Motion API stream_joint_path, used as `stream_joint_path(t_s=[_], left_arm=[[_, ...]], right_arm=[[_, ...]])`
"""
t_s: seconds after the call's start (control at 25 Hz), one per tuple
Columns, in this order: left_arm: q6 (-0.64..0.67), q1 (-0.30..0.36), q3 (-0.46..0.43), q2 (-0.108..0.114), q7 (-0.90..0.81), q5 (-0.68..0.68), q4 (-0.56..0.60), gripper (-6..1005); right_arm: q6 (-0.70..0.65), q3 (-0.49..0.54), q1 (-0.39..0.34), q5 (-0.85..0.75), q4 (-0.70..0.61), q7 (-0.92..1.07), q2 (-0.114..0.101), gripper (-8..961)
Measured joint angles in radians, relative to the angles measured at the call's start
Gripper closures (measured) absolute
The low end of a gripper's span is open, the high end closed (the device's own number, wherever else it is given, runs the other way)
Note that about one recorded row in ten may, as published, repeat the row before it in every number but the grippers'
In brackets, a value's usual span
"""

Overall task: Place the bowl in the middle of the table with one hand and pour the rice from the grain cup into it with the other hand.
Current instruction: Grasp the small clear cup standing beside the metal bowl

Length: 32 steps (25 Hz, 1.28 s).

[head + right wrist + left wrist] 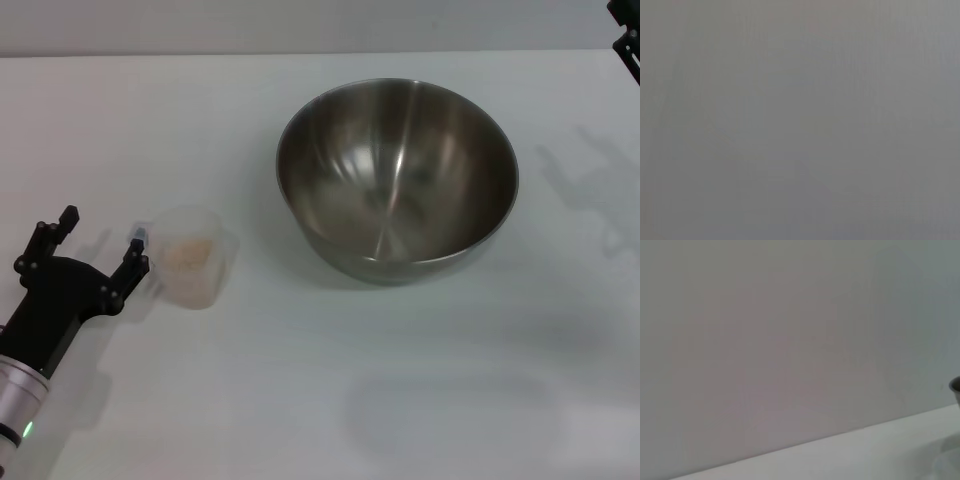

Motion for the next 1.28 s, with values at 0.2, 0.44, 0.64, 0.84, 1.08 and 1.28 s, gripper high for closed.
stream_joint_path(t_s=[0.2, 0.44, 0.64, 0.84, 1.08, 1.28], left_arm=[[-0.009, -0.007, 0.0, -0.001, -0.004, -0.003, 0.0, 258], [-0.021, -0.016, 0.0, -0.001, -0.006, -0.004, 0.0, 260], [-0.022, -0.02, 0.004, 0.0, -0.006, 0.002, 0.0, 261], [-0.019, -0.036, 0.036, 0.007, -0.045, 0.027, 0.007, 262], [-0.019, -0.043, 0.03, 0.002, -0.04, 0.023, 0.003, 364], [-0.019, -0.041, 0.02, 0.002, -0.04, 0.021, 0.002, 598]], right_arm=[[0.0, 0.0, 0.0, 0.0, 0.0, 0.0, 0.0, 346], [0.001, -0.001, 0.002, 0.0, 0.0, 0.0, 0.0, 347], [0.001, -0.002, 0.003, 0.0, 0.0, 0.0, 0.001, 347], [0.001, -0.002, 0.008, 0.0, 0.007, 0.008, 0.001, 346], [0.001, -0.002, 0.012, 0.0, 0.008, 0.009, 0.0, 347], [0.0, -0.002, 0.012, 0.0, 0.008, 0.009, 0.0, 347]])
